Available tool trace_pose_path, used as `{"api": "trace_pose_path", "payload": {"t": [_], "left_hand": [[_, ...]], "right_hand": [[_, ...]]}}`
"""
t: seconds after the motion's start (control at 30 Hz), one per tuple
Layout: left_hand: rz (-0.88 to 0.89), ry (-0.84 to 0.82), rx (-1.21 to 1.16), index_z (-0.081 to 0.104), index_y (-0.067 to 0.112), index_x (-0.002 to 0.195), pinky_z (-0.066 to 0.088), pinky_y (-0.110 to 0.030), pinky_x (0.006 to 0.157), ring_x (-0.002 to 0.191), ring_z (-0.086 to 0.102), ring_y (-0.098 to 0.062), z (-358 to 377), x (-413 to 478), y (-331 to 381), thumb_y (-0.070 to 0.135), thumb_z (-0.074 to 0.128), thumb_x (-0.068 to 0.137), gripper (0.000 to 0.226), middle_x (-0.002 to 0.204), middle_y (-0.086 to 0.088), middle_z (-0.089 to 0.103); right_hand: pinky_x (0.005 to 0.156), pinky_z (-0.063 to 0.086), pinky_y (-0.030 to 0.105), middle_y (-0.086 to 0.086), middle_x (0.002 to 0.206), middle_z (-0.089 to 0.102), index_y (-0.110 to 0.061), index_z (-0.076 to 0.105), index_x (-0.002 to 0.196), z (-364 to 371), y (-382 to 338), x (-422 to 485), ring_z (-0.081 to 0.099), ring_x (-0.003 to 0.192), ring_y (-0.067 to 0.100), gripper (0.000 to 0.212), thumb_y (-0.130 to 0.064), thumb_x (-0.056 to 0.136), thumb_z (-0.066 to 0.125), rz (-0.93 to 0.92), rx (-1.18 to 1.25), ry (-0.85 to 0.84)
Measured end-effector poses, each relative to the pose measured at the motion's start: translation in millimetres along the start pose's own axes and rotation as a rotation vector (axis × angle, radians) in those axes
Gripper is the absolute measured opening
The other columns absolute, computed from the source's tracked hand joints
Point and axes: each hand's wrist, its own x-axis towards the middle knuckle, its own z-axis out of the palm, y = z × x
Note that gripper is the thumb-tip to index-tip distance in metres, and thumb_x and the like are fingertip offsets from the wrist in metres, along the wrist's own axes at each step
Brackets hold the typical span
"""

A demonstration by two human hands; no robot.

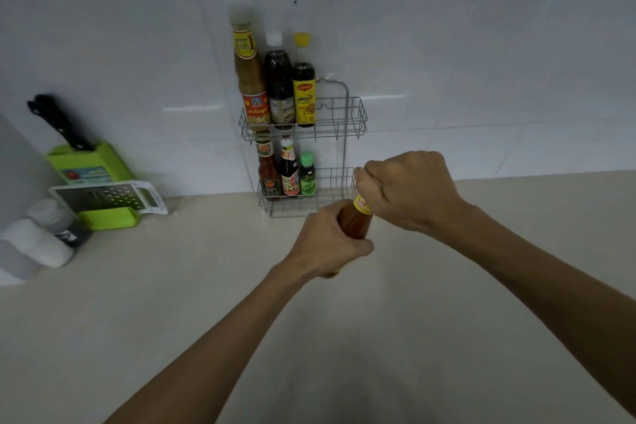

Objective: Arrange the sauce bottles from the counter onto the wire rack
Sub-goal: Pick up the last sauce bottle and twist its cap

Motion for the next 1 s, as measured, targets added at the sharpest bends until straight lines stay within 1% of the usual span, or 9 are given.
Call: {"api": "trace_pose_path", "payload": {"t": [0.13, 0.23, 0.37, 0.47, 0.53, 0.6, 0.8, 0.9, 1.0], "left_hand": [[0.029, 0.211, 0.100, 0.055, 0.027, 0.086, 0.039, -0.016, 0.053, 0.064, 0.055, -0.007, 7, 0, 2, 0.026, 0.078, 0.064, 0.032, 0.074, 0.008, 0.059], [-0.065, -0.099, 0.023, 0.060, 0.017, 0.085, 0.053, -0.032, 0.061, 0.066, 0.060, -0.014, -7, 1, 0, 0.021, 0.079, 0.060, 0.031, 0.077, -0.003, 0.064], [-0.068, -0.479, -0.169, 0.063, 0.007, 0.085, 0.057, -0.039, 0.075, 0.071, 0.067, -0.021, -30, -6, 7, 0.003, 0.078, 0.066, 0.024, 0.078, -0.011, 0.067], [-0.064, -0.277, -0.140, 0.062, 0.009, 0.083, 0.060, -0.040, 0.073, 0.067, 0.071, -0.023, -19, -7, 15, 0.011, 0.080, 0.065, 0.026, 0.075, -0.008, 0.069], [-0.045, -0.063, -0.012, 0.062, 0.018, 0.084, 0.060, -0.039, 0.072, 0.072, 0.071, -0.022, -7, -5, 15, 0.027, 0.081, 0.060, 0.031, 0.077, -0.003, 0.072], [-0.033, -0.008, 0.010, 0.062, 0.023, 0.084, 0.057, -0.035, 0.069, 0.073, 0.068, -0.018, -4, -6, 16, 0.030, 0.082, 0.061, 0.031, 0.078, 0.001, 0.069], [-0.009, -0.495, -0.231, 0.064, 0.012, 0.086, 0.059, -0.032, 0.074, 0.075, 0.070, -0.019, -34, -12, 28, 0.005, 0.080, 0.072, 0.022, 0.081, -0.006, 0.069], [-0.022, -0.351, -0.228, 0.062, 0.009, 0.088, 0.059, -0.038, 0.075, 0.072, 0.069, -0.019, -27, -12, 32, 0.007, 0.080, 0.070, 0.024, 0.081, -0.008, 0.069], [-0.007, 0.050, -0.034, 0.063, 0.014, 0.093, 0.055, -0.033, 0.067, 0.073, 0.065, -0.019, -12, -10, 31, 0.021, 0.080, 0.066, 0.033, 0.085, -0.008, 0.070]], "right_hand": [[0.057, 0.028, 0.031, 0.003, 0.063, 0.049, -0.015, 0.057, 0.072, 0, -11, 7, 0.045, 0.059, 0.026, 0.052, -0.049, 0.097, 0.027, 0.230, -0.125, -0.220], [0.061, 0.034, 0.032, 0.000, 0.064, 0.053, -0.015, 0.058, 0.071, -6, -4, 7, 0.050, 0.062, 0.020, 0.071, -0.068, 0.094, 0.017, 0.159, 0.103, -0.366], [0.050, 0.039, 0.030, -0.003, 0.048, 0.045, -0.017, 0.051, 0.060, -11, -2, -3, 0.046, 0.046, 0.021, 0.062, -0.061, 0.096, 0.025, -0.086, 0.123, -0.205], [0.047, 0.031, 0.023, -0.004, 0.044, 0.037, -0.013, 0.059, 0.064, -15, -9, 2, 0.028, 0.038, 0.022, 0.045, -0.038, 0.091, 0.032, 0.003, -0.071, -0.074], [0.050, 0.021, 0.024, -0.004, 0.054, 0.039, -0.016, 0.064, 0.082, -13, -10, 6, 0.027, 0.046, 0.018, 0.062, -0.044, 0.082, 0.009, 0.158, -0.124, -0.218], [0.055, 0.027, 0.028, -0.003, 0.058, 0.043, -0.016, 0.060, 0.071, -13, -3, 6, 0.039, 0.053, 0.020, 0.066, -0.057, 0.092, 0.012, 0.220, -0.034, -0.273], [0.046, 0.030, 0.029, -0.004, 0.045, 0.040, -0.016, 0.042, 0.055, -26, 5, 1, 0.039, 0.043, 0.016, 0.061, -0.064, 0.093, 0.035, -0.125, 0.246, -0.041], [0.049, 0.023, 0.028, -0.003, 0.044, 0.034, -0.016, 0.034, 0.051, -22, 3, 3, 0.036, 0.044, 0.022, 0.060, -0.058, 0.094, 0.034, -0.053, 0.201, 0.057], [0.058, 0.029, 0.032, -0.001, 0.050, 0.039, -0.016, 0.032, 0.050, -24, -4, 8, 0.040, 0.055, 0.027, 0.064, -0.063, 0.094, 0.029, 0.199, 0.126, -0.109]]}}
